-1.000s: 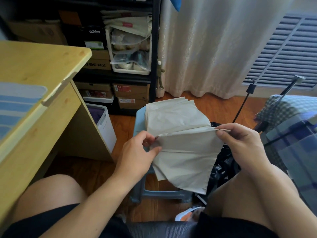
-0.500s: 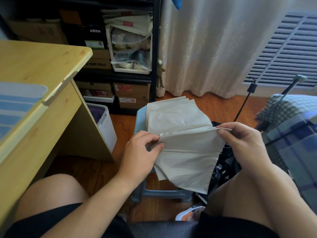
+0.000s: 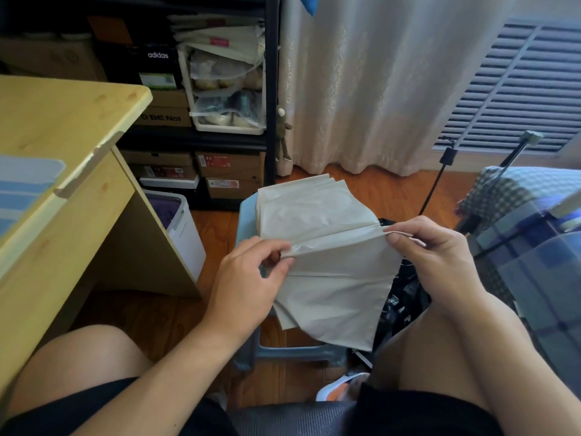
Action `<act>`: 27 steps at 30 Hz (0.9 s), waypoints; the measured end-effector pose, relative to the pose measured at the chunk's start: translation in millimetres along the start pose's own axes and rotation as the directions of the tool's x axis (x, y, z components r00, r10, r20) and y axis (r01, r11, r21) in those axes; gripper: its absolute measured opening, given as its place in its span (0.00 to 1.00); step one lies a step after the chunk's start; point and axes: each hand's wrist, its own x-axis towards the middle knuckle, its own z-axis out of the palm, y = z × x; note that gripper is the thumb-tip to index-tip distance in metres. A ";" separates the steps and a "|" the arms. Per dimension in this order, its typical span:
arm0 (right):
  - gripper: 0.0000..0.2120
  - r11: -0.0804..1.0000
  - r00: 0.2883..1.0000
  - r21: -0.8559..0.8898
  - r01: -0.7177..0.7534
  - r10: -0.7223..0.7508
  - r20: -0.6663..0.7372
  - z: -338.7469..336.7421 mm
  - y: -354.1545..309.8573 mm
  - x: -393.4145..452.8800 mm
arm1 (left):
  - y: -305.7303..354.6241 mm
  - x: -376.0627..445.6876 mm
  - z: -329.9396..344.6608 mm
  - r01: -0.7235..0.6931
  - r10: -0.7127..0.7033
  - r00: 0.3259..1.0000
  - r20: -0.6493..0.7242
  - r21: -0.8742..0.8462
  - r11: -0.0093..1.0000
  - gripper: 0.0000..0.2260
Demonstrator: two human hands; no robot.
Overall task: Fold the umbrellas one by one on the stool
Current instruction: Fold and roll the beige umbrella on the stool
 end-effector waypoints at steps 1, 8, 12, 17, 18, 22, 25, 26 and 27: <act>0.05 1.000 1.000 -0.007 0.012 -0.012 -0.003 0.1 -0.4 0.0 | -0.8 1.2 0.0 0.000 0.000 1.000 -0.007 -0.002 1.000 0.07; 0.05 0.995 0.998 0.091 0.052 -0.054 0.029 -5.2 3.1 6.3 | 3.6 8.7 -3.2 0.039 -0.037 0.999 0.017 -0.137 0.990 0.03; 0.07 0.996 1.000 0.091 0.024 -0.026 0.014 -3.7 2.9 7.2 | 2.2 8.1 -4.7 0.053 -0.054 0.999 0.000 -0.129 0.990 0.02; 0.07 0.996 1.000 0.081 0.028 -0.028 0.001 -1.1 3.6 6.6 | 0.6 5.6 -3.8 0.095 -0.098 0.995 -0.025 -0.096 0.991 0.06; 0.06 0.996 1.000 0.084 0.025 -0.025 -0.004 -0.3 2.9 6.6 | 0.9 5.0 -2.9 0.114 -0.116 0.993 -0.009 -0.109 0.987 0.08; 0.05 0.994 0.999 0.107 0.013 -0.009 -0.045 -1.1 1.4 5.9 | 1.0 4.7 -1.9 0.115 -0.117 0.993 -0.013 -0.107 0.988 0.09; 0.06 0.993 0.998 0.114 0.012 -0.006 -0.056 -1.5 2.0 4.4 | 2.4 3.5 -3.1 0.139 -0.141 0.990 -0.006 -0.137 0.981 0.08; 0.06 0.993 0.998 0.119 0.012 -0.005 -0.056 -1.1 2.2 3.7 | 3.0 3.1 -3.0 0.155 -0.157 0.988 0.003 -0.155 0.976 0.09; 0.06 0.992 0.998 0.124 0.012 -0.005 -0.056 -0.6 2.0 3.0 | 3.8 2.7 -2.6 0.171 -0.172 0.985 0.010 -0.166 0.971 0.09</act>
